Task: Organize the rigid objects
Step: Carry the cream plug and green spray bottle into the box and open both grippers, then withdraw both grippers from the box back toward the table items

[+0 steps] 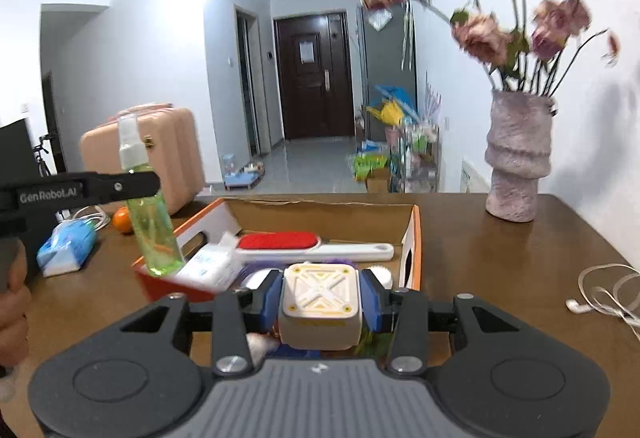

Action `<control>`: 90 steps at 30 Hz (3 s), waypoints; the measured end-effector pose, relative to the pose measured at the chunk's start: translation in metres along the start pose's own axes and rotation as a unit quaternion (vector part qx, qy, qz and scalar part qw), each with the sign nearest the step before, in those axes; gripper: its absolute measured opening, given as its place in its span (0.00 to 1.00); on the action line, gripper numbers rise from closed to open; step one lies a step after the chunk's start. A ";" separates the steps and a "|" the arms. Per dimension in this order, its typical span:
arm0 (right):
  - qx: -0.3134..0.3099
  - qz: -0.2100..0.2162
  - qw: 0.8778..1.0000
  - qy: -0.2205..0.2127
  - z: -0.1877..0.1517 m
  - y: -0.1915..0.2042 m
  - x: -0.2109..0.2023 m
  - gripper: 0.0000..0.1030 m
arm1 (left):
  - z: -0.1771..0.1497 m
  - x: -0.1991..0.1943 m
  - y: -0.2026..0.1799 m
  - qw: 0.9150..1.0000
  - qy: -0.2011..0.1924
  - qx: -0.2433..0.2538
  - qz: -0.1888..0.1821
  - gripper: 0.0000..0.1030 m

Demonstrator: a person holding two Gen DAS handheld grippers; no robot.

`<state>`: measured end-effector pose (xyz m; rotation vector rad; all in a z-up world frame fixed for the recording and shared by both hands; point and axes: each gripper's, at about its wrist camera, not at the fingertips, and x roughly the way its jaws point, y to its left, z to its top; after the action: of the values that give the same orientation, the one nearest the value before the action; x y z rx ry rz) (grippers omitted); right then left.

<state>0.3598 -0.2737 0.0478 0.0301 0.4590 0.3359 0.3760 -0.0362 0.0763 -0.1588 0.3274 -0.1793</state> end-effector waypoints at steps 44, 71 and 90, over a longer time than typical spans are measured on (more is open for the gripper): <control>-0.047 -0.036 0.995 0.077 0.009 -0.013 0.094 0.57 | -0.048 0.081 0.010 0.994 0.072 0.077 -0.038 0.69; -0.006 -0.015 1.000 0.006 -0.137 0.072 -0.154 0.78 | -0.148 -0.235 -0.001 0.995 0.040 0.047 0.083 0.95; -0.008 -0.033 0.999 -0.004 -0.153 0.083 -0.168 0.78 | -0.158 -0.226 -0.005 0.994 0.059 0.045 0.075 0.97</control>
<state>0.1256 -0.2572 -0.0086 0.0008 0.4490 0.2736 0.1125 -0.0161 -0.0015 -0.0342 0.4458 -0.0546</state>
